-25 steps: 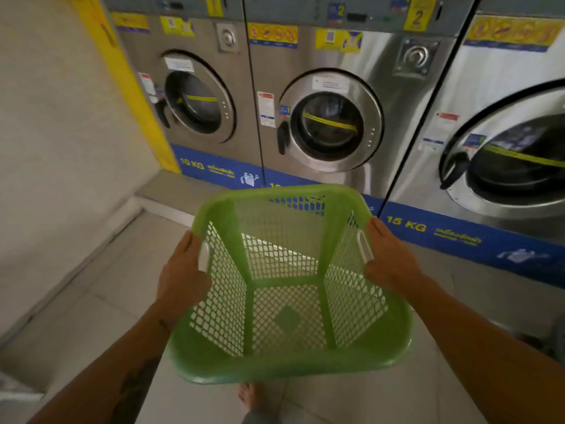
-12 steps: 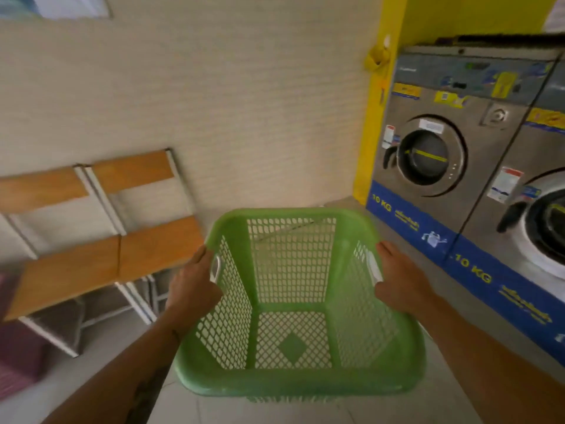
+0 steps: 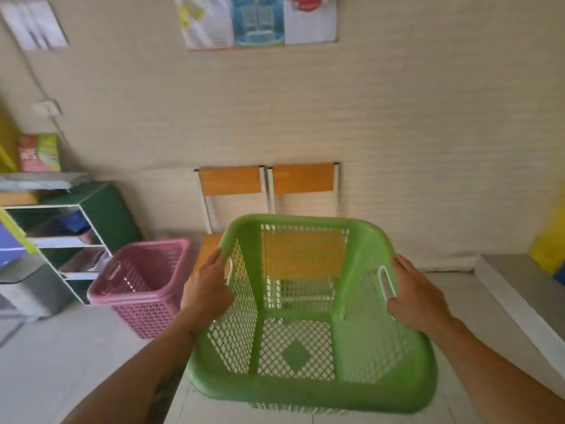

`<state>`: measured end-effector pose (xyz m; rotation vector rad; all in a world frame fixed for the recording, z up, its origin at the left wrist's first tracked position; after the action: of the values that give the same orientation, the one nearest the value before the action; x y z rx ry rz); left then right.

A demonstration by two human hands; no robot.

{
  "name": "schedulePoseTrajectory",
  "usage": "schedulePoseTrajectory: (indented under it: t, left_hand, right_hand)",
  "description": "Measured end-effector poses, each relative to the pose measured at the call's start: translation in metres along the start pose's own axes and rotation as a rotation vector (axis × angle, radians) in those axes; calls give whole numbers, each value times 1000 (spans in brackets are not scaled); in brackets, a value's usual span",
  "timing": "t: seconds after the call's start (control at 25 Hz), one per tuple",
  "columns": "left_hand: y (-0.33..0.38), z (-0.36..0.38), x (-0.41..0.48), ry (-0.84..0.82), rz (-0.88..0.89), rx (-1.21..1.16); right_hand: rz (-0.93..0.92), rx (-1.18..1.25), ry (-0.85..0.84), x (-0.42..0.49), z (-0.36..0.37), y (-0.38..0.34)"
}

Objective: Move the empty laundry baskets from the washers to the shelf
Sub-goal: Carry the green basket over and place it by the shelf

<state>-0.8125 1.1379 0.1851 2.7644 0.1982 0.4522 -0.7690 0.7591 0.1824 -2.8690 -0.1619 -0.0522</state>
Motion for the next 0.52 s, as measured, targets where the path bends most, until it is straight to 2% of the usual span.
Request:
schedulePoseTrajectory:
  t: [0.24,0.52]
  left_hand:
    - [-130,-21,55,102,-179,7]
    - [-237,-49,142,195,-399,127]
  right_hand:
    - [-204,-9,-5,126,41,-138]
    - [-399,-1,-36,278,83,-276]
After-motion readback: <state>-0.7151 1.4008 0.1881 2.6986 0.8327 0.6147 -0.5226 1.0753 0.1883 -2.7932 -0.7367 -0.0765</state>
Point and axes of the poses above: each hand's wrist, its own x-axis towards the middle knuckle, its own z-axis out of the palm, y = z × x, the point moved 1 cm from there along x, towards the middle knuckle, and after that the axes turned 1 degree about -x, right-handed, at the moved point
